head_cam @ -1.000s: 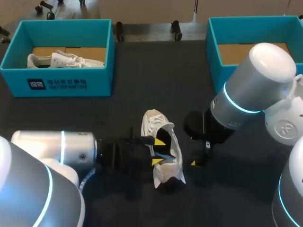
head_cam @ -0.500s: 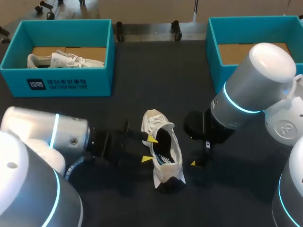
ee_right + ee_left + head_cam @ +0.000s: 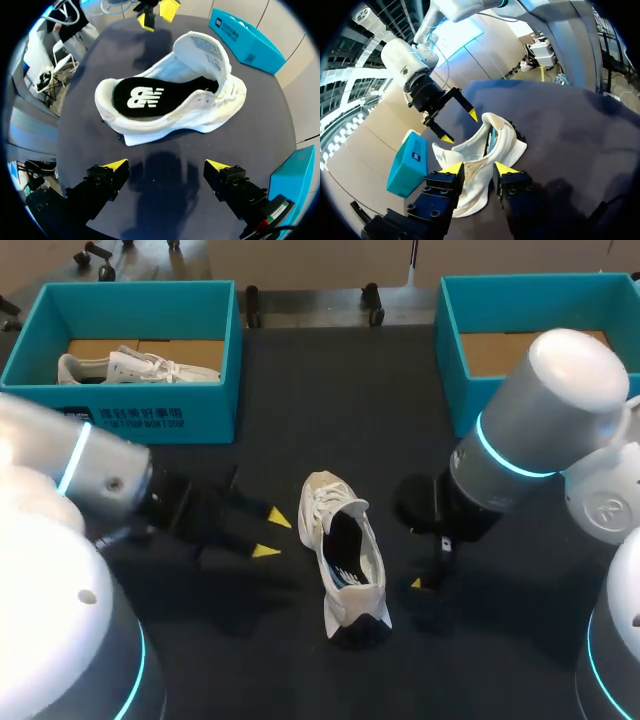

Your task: Take the shoe out of the shoebox, open the shoe tongue, remove and reinsert the insole, then place the shoe into the shoebox

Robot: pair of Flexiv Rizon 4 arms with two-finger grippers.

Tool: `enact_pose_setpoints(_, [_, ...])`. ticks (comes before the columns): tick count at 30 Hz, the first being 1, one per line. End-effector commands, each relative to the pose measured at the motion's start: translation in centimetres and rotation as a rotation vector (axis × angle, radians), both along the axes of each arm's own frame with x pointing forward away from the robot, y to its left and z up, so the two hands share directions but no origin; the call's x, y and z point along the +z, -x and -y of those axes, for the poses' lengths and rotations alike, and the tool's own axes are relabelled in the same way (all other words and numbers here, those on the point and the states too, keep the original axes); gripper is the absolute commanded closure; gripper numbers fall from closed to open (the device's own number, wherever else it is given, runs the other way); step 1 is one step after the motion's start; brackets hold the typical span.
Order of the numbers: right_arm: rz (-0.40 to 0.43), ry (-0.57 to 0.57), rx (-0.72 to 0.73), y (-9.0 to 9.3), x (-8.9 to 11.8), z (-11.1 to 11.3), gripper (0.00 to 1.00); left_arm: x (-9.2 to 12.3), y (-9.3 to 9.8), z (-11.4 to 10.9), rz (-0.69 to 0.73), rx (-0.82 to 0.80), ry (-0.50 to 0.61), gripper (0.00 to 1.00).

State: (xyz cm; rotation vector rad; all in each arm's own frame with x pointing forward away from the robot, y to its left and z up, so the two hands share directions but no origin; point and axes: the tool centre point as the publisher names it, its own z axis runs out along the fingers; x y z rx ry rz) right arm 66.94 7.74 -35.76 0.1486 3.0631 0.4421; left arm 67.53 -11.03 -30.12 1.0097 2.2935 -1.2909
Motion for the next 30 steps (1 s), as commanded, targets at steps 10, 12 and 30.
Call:
enact_pose_setpoints(10, [-0.037, -0.007, 0.044, -0.4, 4.2, 9.8, 0.00, 3.7, -0.6, -6.4, -0.079, -0.237, -0.324, 0.70])
enact_pose_setpoints(12, [-0.036, -0.013, 0.045, -0.6, 4.6, 11.2, 0.00, 4.0, -0.7, -7.1, -0.076, -0.250, -0.358, 0.74])
enact_pose_setpoints(30, [-0.071, -0.040, 0.018, -1.1, 5.0, 13.6, 0.00, 7.3, -2.0, -8.7, 0.059, -0.472, -0.737, 1.00])
